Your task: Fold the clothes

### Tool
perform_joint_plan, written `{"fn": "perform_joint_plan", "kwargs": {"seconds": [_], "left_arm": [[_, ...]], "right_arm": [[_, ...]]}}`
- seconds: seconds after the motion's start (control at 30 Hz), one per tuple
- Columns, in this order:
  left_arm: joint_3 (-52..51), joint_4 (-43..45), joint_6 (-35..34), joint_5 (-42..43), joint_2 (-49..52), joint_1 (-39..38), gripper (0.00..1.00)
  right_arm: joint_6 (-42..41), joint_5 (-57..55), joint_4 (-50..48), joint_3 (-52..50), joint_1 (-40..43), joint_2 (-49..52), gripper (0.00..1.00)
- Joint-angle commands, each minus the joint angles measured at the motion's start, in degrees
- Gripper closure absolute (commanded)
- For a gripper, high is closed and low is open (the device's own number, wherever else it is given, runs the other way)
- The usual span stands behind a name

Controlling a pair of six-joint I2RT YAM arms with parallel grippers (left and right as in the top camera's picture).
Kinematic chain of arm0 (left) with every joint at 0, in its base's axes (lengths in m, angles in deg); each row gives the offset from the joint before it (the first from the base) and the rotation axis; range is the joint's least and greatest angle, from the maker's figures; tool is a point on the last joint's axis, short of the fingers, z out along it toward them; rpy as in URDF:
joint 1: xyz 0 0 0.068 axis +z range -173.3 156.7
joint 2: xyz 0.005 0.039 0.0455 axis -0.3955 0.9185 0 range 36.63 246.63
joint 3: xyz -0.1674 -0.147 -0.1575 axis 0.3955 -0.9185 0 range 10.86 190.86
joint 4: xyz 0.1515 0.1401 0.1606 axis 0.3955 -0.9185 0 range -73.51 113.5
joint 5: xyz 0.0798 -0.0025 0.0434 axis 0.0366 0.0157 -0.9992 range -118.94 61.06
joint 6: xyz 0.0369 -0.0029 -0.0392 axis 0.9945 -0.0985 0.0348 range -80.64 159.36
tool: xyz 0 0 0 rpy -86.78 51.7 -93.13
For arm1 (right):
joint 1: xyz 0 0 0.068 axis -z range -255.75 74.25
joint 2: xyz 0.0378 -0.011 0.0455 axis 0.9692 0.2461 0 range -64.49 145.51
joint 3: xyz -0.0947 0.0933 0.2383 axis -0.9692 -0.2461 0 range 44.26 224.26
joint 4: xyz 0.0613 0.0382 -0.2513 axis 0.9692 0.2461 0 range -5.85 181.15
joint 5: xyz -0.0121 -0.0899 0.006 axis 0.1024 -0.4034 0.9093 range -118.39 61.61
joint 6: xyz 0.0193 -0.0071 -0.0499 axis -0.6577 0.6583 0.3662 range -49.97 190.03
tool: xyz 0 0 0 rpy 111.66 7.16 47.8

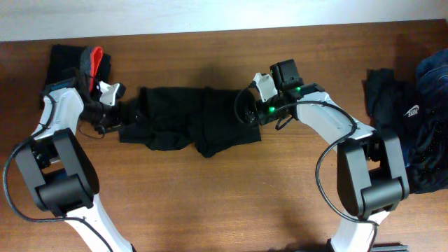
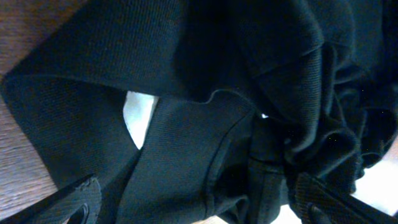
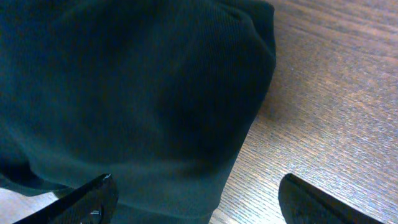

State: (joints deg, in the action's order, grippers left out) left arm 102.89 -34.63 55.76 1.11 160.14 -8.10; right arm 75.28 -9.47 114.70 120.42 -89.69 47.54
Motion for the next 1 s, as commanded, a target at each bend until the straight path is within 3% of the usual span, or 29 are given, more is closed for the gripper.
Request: {"fn": "perform_joint_plan", "kwargs": {"seconds": [0.0,0.17,0.23,0.47,0.7,0.97], "left_arm": [[-1.18,0.74,1.27,2.25,-1.68,-0.22,0.02],[-1.11,1.46,1.25,2.32,-1.70,-0.13,0.16],[-0.35,1.55,1.22,2.32,-1.70,0.17,0.16],[3.56,1.14,-0.44,2.19,-1.70,1.11,0.16],[3.48,1.14,0.15,-7.74,-1.68,1.09,0.15],[1.18,4.46,1.29,-8.04,-1.60,1.09,0.14]], "right_arm": [[0.92,-0.11,-0.48,-0.20,0.13,0.63,0.12],[0.92,-0.11,-0.59,-0.20,0.13,0.76,0.12],[0.92,-0.11,-0.61,-0.20,0.13,0.76,0.11],[0.94,-0.15,-0.81,-0.20,0.13,0.76,0.10],[0.94,-2.71,-1.07,-0.20,0.13,0.76,0.06],[0.94,-2.93,-1.44,-0.20,0.13,0.76,0.05]]}}
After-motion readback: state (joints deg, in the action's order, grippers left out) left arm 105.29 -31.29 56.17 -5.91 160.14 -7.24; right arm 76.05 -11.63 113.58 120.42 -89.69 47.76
